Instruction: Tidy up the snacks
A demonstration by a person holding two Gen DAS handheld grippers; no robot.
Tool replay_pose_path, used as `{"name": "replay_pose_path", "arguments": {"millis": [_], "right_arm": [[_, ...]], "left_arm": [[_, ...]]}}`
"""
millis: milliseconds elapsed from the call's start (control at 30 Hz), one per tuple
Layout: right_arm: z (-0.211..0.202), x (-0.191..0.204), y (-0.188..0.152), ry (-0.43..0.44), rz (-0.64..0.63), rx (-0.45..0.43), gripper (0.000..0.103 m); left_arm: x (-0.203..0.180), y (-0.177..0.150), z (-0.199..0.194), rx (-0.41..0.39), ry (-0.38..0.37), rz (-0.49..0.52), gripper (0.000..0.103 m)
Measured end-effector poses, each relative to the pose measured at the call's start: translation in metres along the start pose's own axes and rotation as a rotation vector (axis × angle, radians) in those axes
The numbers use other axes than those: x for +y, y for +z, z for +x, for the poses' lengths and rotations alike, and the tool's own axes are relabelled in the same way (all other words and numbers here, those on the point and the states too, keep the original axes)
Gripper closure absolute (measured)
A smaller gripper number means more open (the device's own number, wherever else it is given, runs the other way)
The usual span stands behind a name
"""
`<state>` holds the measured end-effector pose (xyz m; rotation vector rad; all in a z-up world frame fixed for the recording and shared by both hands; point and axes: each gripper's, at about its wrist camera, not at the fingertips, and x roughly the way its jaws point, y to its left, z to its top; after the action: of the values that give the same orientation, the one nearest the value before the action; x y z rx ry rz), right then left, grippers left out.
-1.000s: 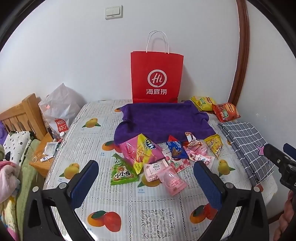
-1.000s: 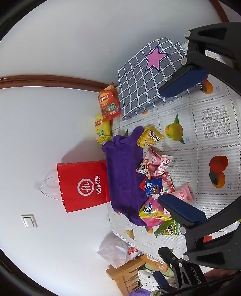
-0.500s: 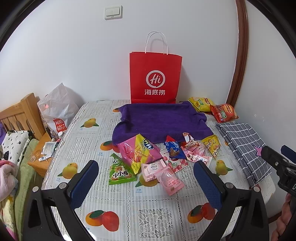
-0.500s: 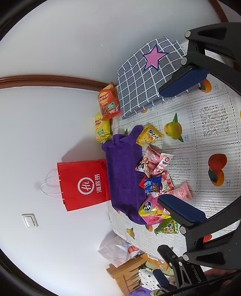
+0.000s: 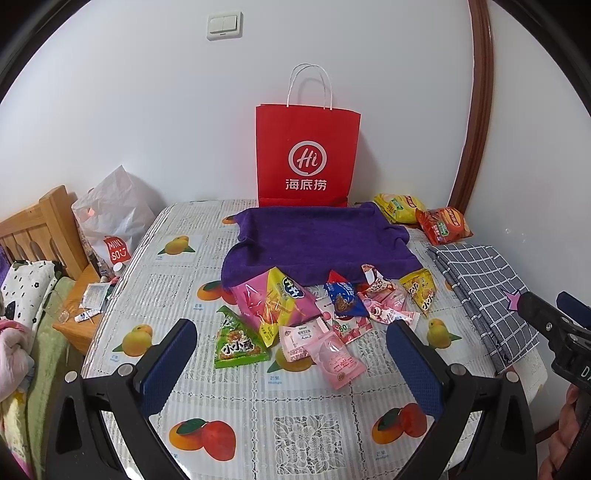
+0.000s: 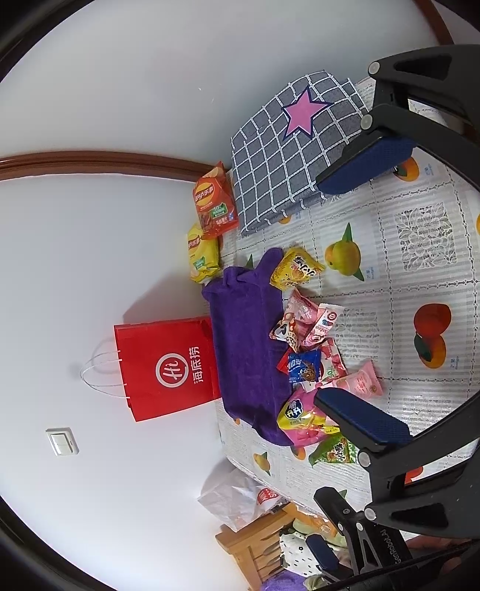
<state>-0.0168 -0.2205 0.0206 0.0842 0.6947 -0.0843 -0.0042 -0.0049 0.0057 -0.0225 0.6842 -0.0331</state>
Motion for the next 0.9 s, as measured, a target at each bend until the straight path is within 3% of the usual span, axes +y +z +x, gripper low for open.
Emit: {"name": "replay_pose_path", "arguments": {"millis": [900], "right_arm": [[-0.0026,-0.0028,-0.0028,0.010,0.004,-0.006,0.000]], "left_arm": [[-0.0021,0.0012,-0.0004,-0.003,-0.019,0.001,0.000]]}}
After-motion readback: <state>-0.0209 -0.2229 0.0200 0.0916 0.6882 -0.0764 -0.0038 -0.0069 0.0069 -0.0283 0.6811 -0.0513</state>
